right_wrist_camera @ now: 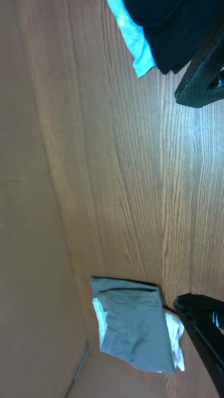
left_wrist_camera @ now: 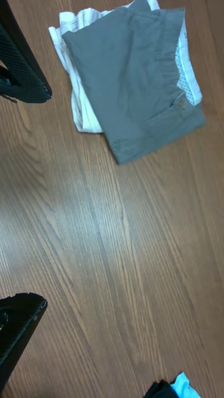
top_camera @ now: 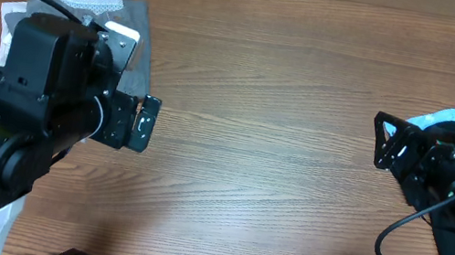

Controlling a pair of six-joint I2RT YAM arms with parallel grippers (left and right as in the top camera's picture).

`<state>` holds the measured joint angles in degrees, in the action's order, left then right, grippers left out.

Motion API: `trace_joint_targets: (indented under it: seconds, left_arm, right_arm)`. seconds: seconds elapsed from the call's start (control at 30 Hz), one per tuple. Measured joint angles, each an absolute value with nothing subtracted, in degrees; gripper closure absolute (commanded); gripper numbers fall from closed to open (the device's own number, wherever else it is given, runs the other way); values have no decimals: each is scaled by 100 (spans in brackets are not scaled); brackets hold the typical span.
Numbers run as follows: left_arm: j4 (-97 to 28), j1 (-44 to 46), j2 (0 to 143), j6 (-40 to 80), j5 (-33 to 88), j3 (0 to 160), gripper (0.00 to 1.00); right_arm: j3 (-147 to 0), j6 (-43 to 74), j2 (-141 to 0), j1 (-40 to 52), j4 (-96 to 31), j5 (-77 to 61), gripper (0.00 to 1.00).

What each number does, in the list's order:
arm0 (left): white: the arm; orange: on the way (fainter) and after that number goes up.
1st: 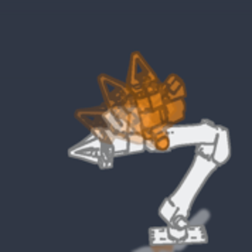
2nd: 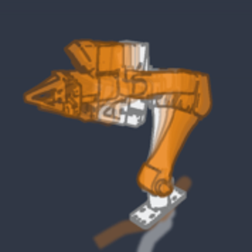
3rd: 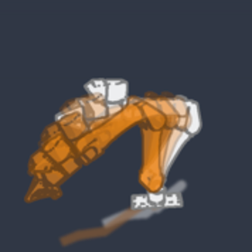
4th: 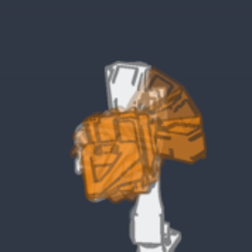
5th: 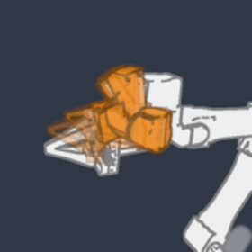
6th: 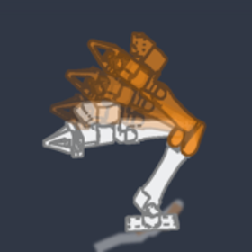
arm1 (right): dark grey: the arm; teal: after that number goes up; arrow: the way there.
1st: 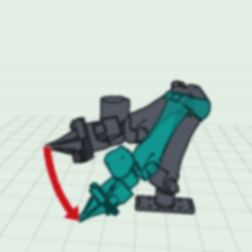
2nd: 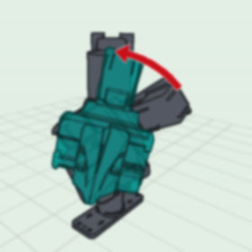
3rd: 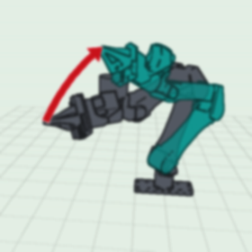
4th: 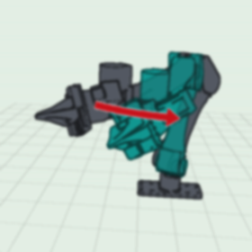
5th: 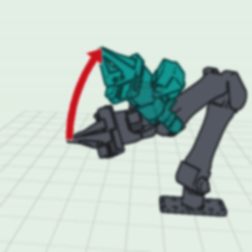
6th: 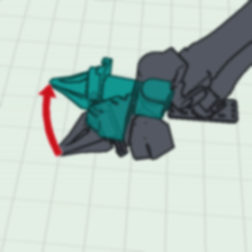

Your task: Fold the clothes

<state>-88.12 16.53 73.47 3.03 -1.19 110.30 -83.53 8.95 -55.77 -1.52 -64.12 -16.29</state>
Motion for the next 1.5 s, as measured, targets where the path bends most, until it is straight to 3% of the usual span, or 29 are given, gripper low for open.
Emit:
trace_joint_targets:
  seconds: [1.5]
  left_arm:
    - [-9026,1653,7854,305,-117,11030,0]
  right_arm:
    - [-8350,897,-5887,-150,-6379,-2685,0]
